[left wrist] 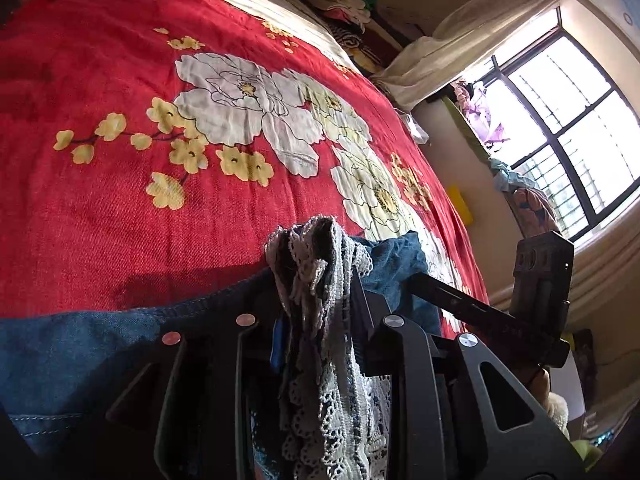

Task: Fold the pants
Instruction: 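Fold the lace cuffs over toward the back pocket with the left gripper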

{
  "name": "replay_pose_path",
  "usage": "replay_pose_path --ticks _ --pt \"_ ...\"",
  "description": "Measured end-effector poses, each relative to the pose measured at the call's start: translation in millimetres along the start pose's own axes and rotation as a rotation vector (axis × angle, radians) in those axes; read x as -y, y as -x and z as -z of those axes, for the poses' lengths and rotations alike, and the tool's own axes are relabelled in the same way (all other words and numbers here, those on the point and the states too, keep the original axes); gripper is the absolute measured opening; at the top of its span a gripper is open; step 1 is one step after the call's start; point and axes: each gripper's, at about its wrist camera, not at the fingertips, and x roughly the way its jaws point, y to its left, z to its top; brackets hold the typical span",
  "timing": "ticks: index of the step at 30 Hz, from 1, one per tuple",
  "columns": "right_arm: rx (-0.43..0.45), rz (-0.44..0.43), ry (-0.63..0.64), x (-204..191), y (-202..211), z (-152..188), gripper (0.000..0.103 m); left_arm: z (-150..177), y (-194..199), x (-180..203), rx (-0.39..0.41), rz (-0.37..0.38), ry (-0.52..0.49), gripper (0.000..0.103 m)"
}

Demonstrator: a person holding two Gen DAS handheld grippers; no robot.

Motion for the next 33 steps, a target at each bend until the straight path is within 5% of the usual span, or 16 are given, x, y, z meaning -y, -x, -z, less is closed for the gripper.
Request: replay_pose_path --ticks 7,9,10,22,30,33 --pt "0.04 0.056 0.06 -3.5 5.9 11.7 0.053 2.4 -3.3 9.1 0.003 -0.065 -0.042 0.03" --pt "0.069 0.004 0.039 -2.5 23.6 16.1 0.053 4.4 9.8 13.3 0.026 -0.036 -0.041 0.058" --pt "0.085 -0.02 0.026 -1.7 34.3 20.0 0.053 6.1 17.0 16.3 0.036 -0.038 -0.051 0.062" --pt "0.132 -0.093 0.012 -6.5 101.7 88.5 0.065 61.0 79.8 44.6 0.074 -0.106 -0.037 0.069" --pt "0.101 -0.139 -0.004 -12.1 109.0 119.4 0.065 102.1 78.1 45.1 0.019 -0.166 -0.024 0.071" --pt "0.084 -0.087 0.027 -19.9 105.8 129.7 0.065 114.3 70.0 45.2 -0.008 -0.204 -0.019 0.071"
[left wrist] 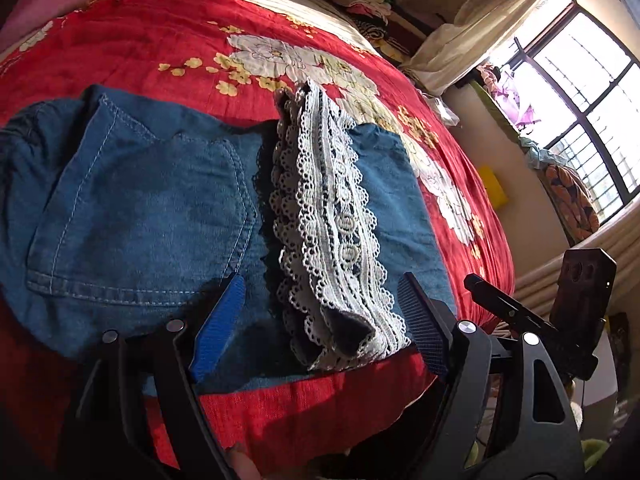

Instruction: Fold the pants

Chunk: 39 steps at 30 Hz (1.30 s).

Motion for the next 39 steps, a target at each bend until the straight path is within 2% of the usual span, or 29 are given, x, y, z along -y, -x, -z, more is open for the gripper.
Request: replay_pose_path --ticks 6,7,8,9,10,11,14,16,18,23,29,39 --pt "-0.051 -0.033 -0.01 -6.2 -12.6 14.2 0.065 16.4 -5.0 13.1 -0.002 -0.052 -0.024 0.07" --pt "-0.06 -0.048 -0.018 -6.2 -14.9 15.7 0.065 18.6 -5.5 16.6 0.0 -0.066 -0.036 0.067" --pt "-0.075 -0.067 -0.027 -6.1 -18.4 16.6 0.064 19.7 -6.8 18.1 -0.003 -0.07 -0.041 0.052" --pt "-0.086 -0.081 -0.038 -6.0 -21.3 17.9 0.056 21.0 -9.0 19.0 -0.01 -0.073 -0.043 0.041" --pt "-0.091 -0.098 -0.05 -6.3 -23.5 19.2 0.05 22.2 -10.8 19.0 -0.013 -0.09 -0.044 0.038" --pt "-0.09 -0.107 -0.059 -5.8 -25.1 20.1 0.042 22.9 -11.6 18.2 -0.013 -0.094 -0.041 0.03" --pt "-0.08 -0.085 -0.089 0.0 -22.1 20.3 0.024 21.4 -5.8 17.8 -0.006 -0.081 -0.038 0.02" --pt "-0.074 -0.077 -0.086 2.1 -17.2 19.5 0.022 22.4 -0.4 22.6 0.006 -0.088 -0.066 0.019" --pt "-0.079 -0.031 -0.053 1.1 -17.2 21.1 0.022 24.6 0.6 24.4 0.006 -0.106 -0.087 0.017" --pt "-0.086 0.017 0.017 -4.3 -22.9 26.7 0.022 28.7 -4.9 16.4 -0.012 -0.128 -0.077 0.017" --pt "-0.085 0.031 0.033 -5.0 -22.3 23.5 0.023 29.2 -5.6 17.0 -0.008 -0.146 -0.097 0.02" --pt "0.027 0.046 0.125 -25.0 21.3 9.6 0.024 26.9 8.5 22.4 0.006 -0.135 -0.108 0.021"
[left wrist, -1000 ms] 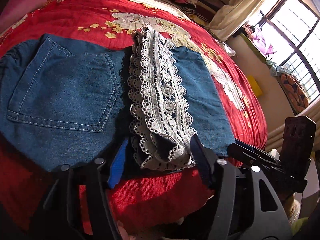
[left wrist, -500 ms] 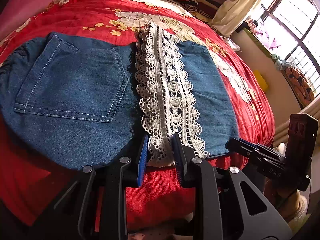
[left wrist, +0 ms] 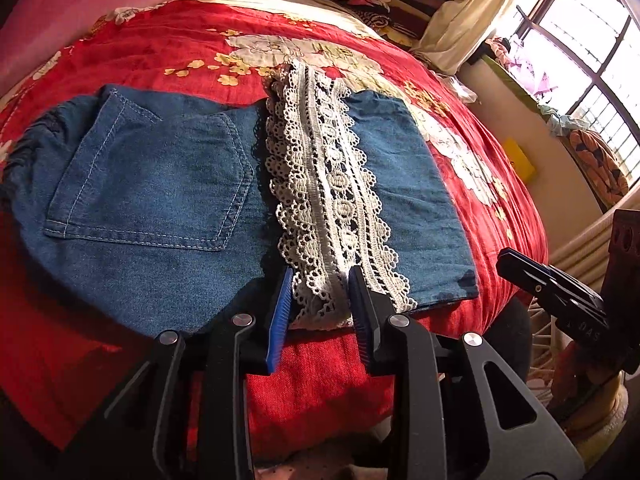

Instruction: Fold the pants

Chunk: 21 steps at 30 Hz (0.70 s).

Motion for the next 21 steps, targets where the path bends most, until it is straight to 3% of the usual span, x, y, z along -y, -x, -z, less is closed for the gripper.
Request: replay_pose_path --ticks 10,13,21 --pt "-0.019 -0.039 0.089 -36.7 -8.3 -0.5 0.024 -3.9 20.6 -6.0 0.032 -0.024 0.001 0.037" --pt "-0.037 -0.044 0.104 -45.6 -16.7 -0.5 0.032 -3.2 25.7 -9.9 0.042 -0.03 0.007 0.041" --pt "-0.094 -0.062 0.132 -66.0 -42.0 2.5 0.035 -1.7 39.7 -19.1 0.077 -0.07 0.014 0.051"
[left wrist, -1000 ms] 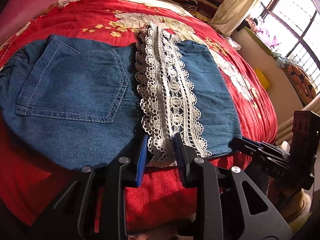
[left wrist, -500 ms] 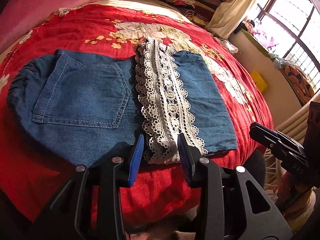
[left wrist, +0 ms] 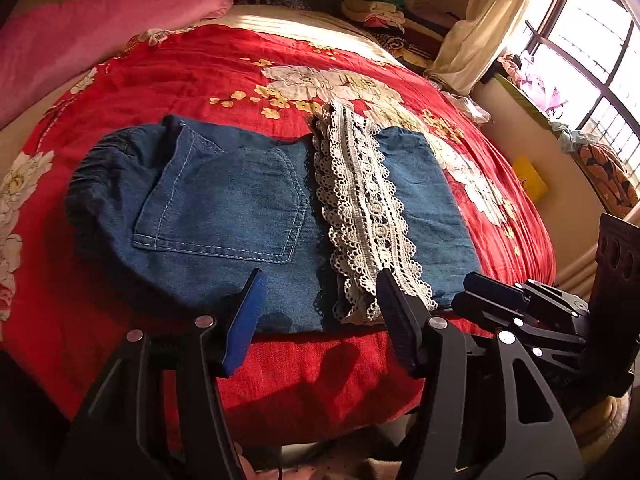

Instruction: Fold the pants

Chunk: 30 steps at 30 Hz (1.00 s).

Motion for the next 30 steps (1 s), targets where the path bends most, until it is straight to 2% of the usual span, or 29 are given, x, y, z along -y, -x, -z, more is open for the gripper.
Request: replay_pose_path --ticks 5,18,23,30 --pt "-0.062 0.004 -0.024 -0.6 -23.0 6.3 0.038 1.6 8.1 -5.5 0.017 -0.013 0.007 0.059" --pt "-0.078 0.006 -0.019 -0.6 -36.8 10.6 0.042 7.0 22.1 -32.6 0.042 -0.071 0.068 0.073" --pt "0.01 -0.021 0.009 -11.0 -6.1 -0.1 0.052 7.2 28.9 -40.5 0.055 -0.091 0.084 0.078" --pt "0.088 -0.042 0.029 -21.6 24.5 -19.7 0.07 4.7 41.4 -48.6 0.09 -0.113 0.099 0.086"
